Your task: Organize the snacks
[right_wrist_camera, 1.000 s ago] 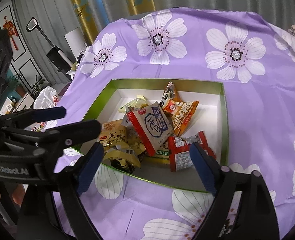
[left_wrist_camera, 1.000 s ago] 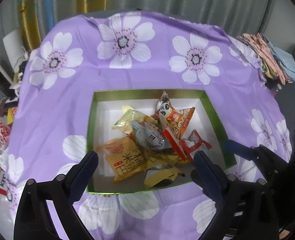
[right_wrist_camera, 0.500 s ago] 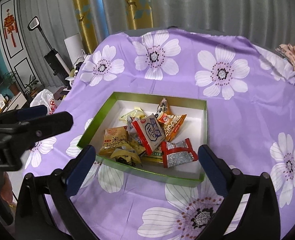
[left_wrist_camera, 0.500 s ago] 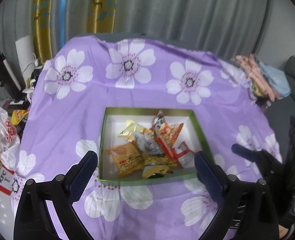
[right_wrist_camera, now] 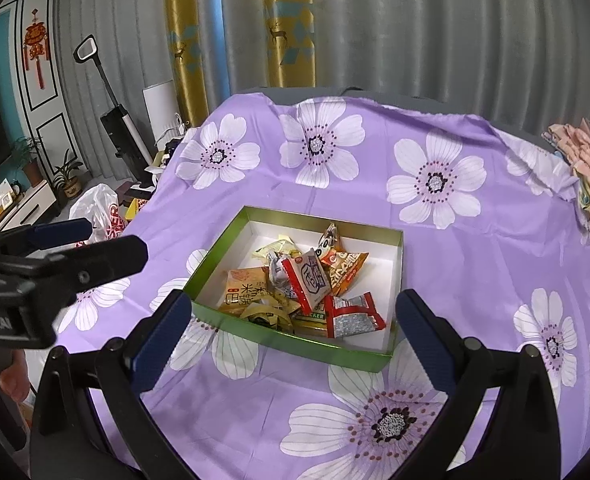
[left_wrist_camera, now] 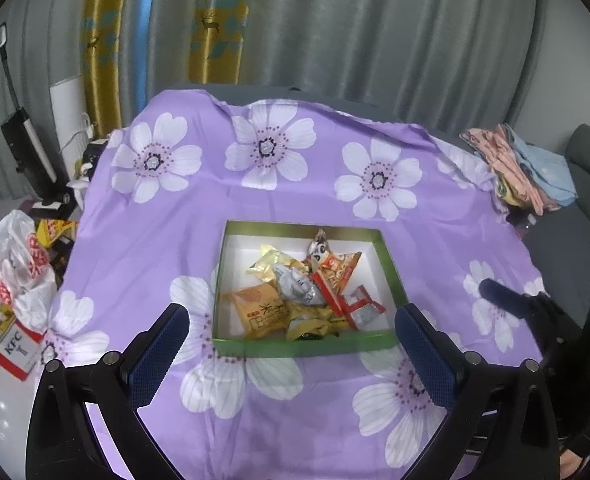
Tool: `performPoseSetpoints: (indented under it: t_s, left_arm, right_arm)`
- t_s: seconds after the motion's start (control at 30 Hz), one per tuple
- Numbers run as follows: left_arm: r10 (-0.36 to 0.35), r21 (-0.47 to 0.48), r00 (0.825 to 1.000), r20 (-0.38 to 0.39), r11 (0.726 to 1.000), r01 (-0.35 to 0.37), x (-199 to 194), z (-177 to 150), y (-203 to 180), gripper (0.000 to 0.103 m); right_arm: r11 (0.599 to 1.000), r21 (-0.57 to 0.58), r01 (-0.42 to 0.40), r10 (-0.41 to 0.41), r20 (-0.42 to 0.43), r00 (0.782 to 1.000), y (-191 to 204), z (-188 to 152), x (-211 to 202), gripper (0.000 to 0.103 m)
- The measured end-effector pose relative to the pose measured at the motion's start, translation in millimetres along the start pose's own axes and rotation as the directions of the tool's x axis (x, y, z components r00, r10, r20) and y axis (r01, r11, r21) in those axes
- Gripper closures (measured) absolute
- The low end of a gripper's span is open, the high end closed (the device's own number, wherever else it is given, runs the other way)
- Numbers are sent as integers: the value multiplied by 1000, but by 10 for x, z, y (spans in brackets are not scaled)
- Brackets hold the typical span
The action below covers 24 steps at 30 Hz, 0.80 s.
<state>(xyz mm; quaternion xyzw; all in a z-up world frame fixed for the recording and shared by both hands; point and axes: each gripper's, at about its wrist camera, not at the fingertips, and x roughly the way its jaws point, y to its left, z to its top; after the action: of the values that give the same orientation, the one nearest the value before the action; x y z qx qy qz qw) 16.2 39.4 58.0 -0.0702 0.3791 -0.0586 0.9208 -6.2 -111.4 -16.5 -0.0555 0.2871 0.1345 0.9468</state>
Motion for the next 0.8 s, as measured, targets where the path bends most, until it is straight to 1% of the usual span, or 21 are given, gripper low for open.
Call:
performPoseSetpoints:
  t_s: [0.1,0.17,0.23,0.3,0.43,0.7,0.8]
  left_arm:
    - [1,-6,1000,-12,1000,-1,-36,-12,2,1]
    - [22,7,1000,-17,1000,-21,-64,-11,-12,1]
    - [53,23,999,-5,998,-53,-108,-3,-37,1]
    - [52,21,999,-1,998,-52,-139,3,-35,1]
    - [78,30,997,5,996,-78,-149,32,-30,1]
    - [93,36,996,2,995,-93,-134,53,-35,1]
    - [113,43,994,7,993,-114,-119,57,-35,1]
  right_arm:
    - [1000,-3,8,-8,6,1000,24,16,-78,0]
    - [1000,-5,7,-7,9,1000,43,29,-122,0]
    - [1000,-9,5,-5,13,1000,57,43,-157,0]
    - [1000,-14,9,-9,18,1000,75,55,-186,0]
    - [1000,-17,10,-10,22,1000,93,76,-204,0]
    - [1000,-22,10,-10,15,1000,125,102,-194,0]
    - [1000,-23,12,-12,10,1000,132,114,-178,0]
